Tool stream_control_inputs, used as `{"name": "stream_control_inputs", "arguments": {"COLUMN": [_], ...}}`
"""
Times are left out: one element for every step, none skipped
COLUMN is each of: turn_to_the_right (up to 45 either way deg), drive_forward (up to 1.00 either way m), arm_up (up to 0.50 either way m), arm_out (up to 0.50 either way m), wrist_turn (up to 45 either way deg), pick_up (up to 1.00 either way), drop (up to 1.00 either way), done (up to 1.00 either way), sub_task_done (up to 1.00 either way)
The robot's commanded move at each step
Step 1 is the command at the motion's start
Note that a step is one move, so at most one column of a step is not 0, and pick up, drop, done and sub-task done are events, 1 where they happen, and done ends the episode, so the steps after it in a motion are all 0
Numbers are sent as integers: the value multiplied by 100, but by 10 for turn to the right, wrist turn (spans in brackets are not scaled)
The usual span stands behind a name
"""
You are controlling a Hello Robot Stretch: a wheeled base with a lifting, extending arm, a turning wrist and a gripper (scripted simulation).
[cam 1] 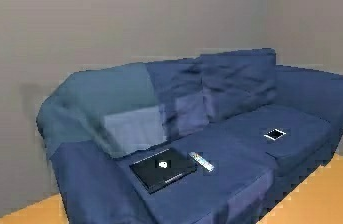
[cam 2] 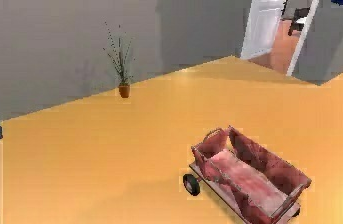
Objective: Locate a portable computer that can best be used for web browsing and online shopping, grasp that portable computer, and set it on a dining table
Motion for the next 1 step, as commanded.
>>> {"name": "stream_control_inputs", "arguments": {"turn_to_the_right": [390], "drive_forward": [0], "arm_up": [0], "arm_out": [0], "wrist_turn": [0], "pick_up": [0], "drop": [0], "done": [0], "sub_task_done": [0]}}
